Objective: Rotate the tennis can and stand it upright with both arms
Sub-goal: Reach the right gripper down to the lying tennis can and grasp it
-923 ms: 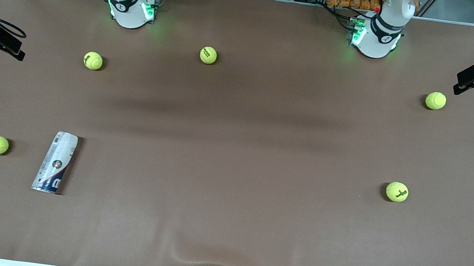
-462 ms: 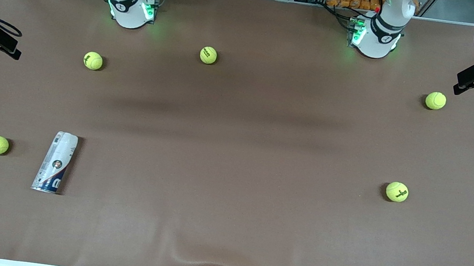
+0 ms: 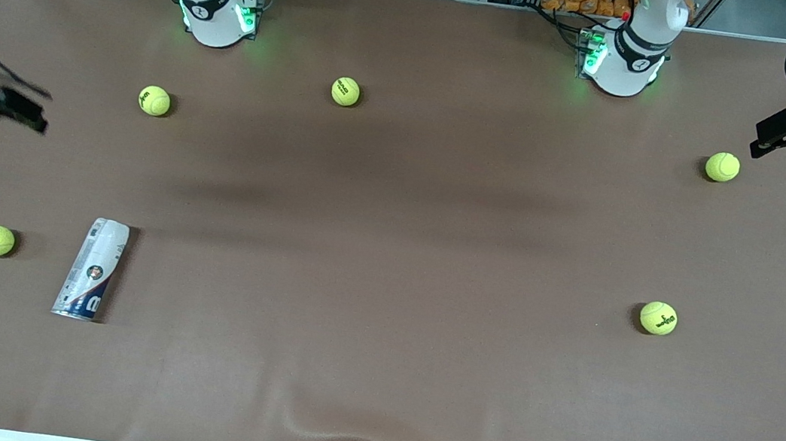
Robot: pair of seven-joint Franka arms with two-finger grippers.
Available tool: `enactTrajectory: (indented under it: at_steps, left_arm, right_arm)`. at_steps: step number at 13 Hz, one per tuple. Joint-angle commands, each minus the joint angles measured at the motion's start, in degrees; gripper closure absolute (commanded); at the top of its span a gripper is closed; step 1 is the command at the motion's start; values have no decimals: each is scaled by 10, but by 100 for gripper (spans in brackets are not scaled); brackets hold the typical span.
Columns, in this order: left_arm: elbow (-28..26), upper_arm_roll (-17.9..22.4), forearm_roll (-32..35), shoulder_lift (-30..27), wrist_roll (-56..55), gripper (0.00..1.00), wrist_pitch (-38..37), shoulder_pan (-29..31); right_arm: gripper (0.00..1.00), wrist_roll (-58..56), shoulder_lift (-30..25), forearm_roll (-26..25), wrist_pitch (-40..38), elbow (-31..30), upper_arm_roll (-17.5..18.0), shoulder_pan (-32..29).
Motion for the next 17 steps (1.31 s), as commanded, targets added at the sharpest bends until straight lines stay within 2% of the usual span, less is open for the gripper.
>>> enactTrajectory:
  at_steps: [1,4,9,14,17]
  left_arm:
    - [-2,-2,-4,-1,11,0,-3,5]
    - [0,-3,-4,-2,11,0,-2,5]
    - [-2,-3,-2,-1,12,0,-1,5]
    - [-1,-3,-1,2,12,0,1,4]
    - [-1,-3,-1,2,12,0,2,5]
  right_arm:
    - [0,-9,107,-23,78,18,5,-8]
    - [0,-24,198,-22,184,18,5,-17]
    - [0,-42,301,-18,310,18,6,-53]
    - [0,-40,351,-15,391,19,6,-53]
    - [0,-40,364,-14,400,18,6,-53]
